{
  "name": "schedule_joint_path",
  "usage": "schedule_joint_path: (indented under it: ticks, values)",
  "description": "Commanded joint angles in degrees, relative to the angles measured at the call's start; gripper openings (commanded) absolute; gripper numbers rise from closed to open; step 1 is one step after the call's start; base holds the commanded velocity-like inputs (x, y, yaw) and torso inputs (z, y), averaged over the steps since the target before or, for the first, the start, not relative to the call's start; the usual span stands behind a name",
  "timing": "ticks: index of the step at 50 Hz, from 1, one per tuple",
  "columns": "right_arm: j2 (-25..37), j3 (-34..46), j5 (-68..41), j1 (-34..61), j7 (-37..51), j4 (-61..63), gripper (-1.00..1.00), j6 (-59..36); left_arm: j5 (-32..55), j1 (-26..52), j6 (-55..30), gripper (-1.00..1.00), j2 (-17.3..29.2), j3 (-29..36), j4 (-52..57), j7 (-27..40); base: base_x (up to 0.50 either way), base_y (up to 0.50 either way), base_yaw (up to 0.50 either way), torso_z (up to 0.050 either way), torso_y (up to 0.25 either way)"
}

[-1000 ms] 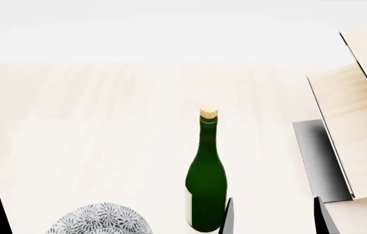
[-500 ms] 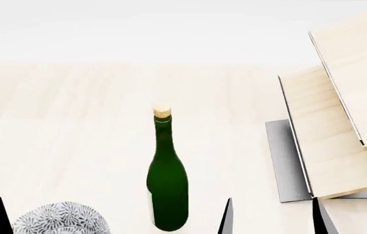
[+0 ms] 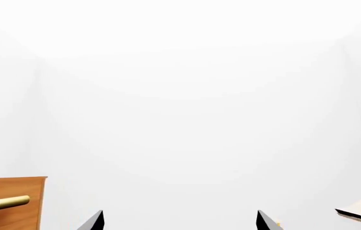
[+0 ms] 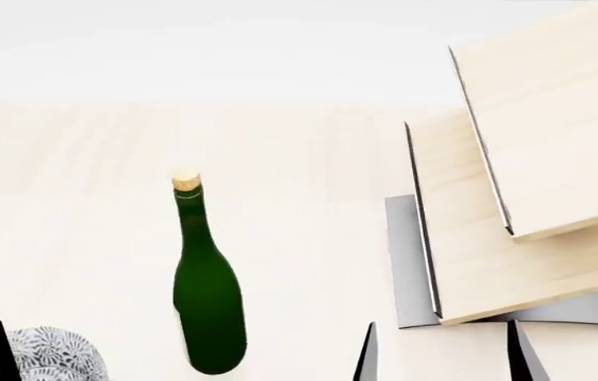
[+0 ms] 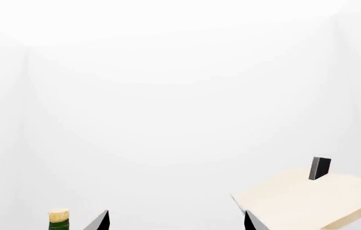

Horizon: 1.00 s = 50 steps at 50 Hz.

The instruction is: Put the wine bottle on the wine rack.

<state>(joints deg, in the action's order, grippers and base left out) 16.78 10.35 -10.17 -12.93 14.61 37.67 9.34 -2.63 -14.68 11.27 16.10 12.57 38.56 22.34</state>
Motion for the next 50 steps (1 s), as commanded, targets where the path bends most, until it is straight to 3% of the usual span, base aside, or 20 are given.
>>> schedule_joint_path:
  ticks: [1,50]
  values:
    - [0.27,0.32,0.03,0.06,0.28,0.08,1.0,-0.08,0.06,0.05,-0.24,1.0,0.28,0.18,0.28,0.31,0.0,-0.2,0.0,0.0,0.0]
    - [0.36,0.61,1.83,0.56,2.84,-1.01,1.0,0.46,0.22,0.33,0.48,1.0,1.3,1.11,-0.68,1.61,0.0,-0.17,0.0,0.0,0.0]
